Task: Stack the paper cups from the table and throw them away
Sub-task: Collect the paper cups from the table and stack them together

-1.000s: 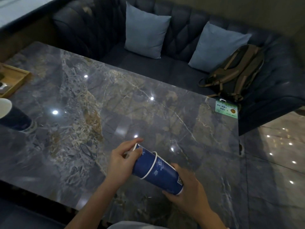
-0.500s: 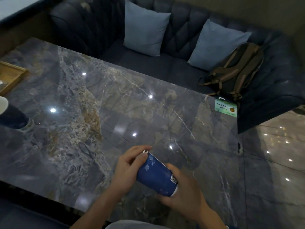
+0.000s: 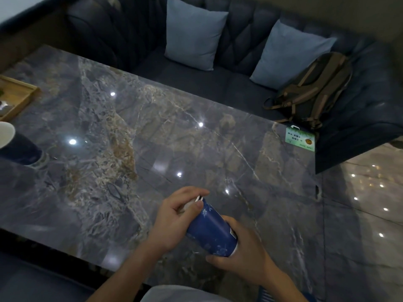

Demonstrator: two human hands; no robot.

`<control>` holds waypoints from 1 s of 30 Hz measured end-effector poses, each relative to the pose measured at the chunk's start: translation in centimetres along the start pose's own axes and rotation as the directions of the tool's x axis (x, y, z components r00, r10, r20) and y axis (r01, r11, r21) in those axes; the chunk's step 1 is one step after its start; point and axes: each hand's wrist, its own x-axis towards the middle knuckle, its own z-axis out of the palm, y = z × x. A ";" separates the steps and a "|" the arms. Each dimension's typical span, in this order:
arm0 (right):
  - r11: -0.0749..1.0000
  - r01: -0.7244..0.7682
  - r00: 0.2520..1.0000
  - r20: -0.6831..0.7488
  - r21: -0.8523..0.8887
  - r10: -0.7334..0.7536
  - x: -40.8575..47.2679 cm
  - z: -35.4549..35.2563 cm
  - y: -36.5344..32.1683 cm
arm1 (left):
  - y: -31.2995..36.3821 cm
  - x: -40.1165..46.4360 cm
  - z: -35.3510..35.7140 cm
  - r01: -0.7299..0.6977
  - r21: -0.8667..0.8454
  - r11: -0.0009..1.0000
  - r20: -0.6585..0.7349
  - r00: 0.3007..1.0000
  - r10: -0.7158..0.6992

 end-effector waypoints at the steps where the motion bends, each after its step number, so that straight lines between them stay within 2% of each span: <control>1: 1.000 0.002 1.000 -0.001 0.004 -0.002 -0.1 0.0 0.1 | 0.1 -0.1 0.2 -0.010 0.013 1.000 -0.003 1.000 0.010; 11: 0.996 -0.018 0.997 -0.068 0.085 0.024 -2.7 -1.0 1.6 | 2.5 -1.4 2.7 -0.108 0.160 0.981 0.009 0.994 0.108; 18: 0.994 0.047 0.997 -0.062 0.098 -0.041 -3.7 -1.6 1.8 | 3.9 -3.6 3.9 -0.001 0.253 0.968 -0.070 0.997 0.019; 21: 0.990 0.084 0.996 -0.010 0.115 -0.083 -4.0 -1.4 2.1 | 4.1 -4.9 4.1 0.057 0.271 0.961 -0.153 0.988 -0.015; 25: 0.985 0.100 0.994 0.032 0.144 -0.105 -3.5 -0.6 2.2 | 4.1 -5.9 3.4 0.122 0.254 0.959 -0.187 0.979 -0.075; 30: 0.977 0.124 0.987 0.084 0.172 -0.140 -2.5 -0.3 1.2 | 5.2 -6.2 2.0 0.097 0.237 0.967 -0.204 0.978 -0.048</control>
